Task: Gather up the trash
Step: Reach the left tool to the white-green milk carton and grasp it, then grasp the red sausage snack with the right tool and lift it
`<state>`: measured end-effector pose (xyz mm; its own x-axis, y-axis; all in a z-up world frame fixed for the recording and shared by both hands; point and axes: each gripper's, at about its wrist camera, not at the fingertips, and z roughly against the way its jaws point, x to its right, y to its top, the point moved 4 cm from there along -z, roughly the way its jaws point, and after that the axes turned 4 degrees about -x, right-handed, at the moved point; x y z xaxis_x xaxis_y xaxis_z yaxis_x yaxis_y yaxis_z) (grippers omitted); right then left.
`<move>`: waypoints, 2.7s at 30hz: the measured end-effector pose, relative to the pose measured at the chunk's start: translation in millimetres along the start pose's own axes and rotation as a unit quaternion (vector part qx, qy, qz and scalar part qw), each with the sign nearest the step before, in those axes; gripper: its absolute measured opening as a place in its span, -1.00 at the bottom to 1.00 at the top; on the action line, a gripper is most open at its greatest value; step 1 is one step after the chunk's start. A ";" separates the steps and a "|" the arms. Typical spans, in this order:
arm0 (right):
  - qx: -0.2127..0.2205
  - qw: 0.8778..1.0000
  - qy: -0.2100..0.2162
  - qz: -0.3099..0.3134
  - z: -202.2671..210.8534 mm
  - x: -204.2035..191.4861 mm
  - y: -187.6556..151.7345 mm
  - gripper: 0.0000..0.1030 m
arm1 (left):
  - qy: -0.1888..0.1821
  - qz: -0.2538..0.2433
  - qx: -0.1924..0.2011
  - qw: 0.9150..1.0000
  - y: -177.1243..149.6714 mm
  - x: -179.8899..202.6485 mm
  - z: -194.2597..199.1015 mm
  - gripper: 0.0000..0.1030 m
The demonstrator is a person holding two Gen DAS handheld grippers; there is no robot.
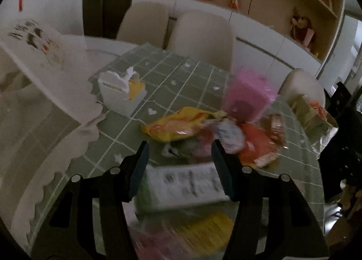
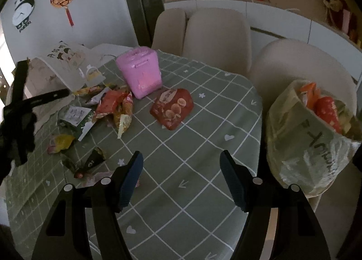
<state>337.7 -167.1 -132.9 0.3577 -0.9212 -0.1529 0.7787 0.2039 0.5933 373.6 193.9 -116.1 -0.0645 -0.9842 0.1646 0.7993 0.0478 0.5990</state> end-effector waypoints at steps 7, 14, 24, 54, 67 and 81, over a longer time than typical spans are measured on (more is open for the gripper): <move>-0.016 1.000 0.007 -0.017 -17.2 2.3 -0.7 0.29 | -0.032 0.057 -0.068 0.996 -11.8 -36.0 -36.4 0.05; -0.028 0.999 0.029 -0.011 -26.2 -26.4 -12.9 0.29 | -0.084 0.034 -0.102 0.991 -53.4 -2.1 -9.9 0.06; -0.039 0.999 0.014 0.000 -7.9 -39.5 -38.5 0.29 | -0.082 -0.188 -0.122 0.971 -76.8 68.8 9.0 0.17; -0.045 0.985 -0.063 -0.151 -56.0 -90.3 -50.2 0.29 | -0.128 -0.168 -0.122 0.970 -71.9 59.6 15.5 0.22; -0.087 0.985 -0.106 -0.102 -64.7 -81.3 -42.2 0.38 | -0.053 -0.225 -0.111 0.967 -53.4 55.8 -16.5 0.31; 0.006 0.982 -0.074 -0.174 -99.3 -16.4 66.1 0.37 | -0.064 0.023 -0.137 0.988 -29.2 16.3 -37.8 0.08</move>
<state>434.5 -105.6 -169.6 -0.0094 -0.9726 -0.2322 0.8345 -0.1355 0.5341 371.9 170.0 -160.5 -0.0854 -0.9515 0.2955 0.9341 0.0267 0.3559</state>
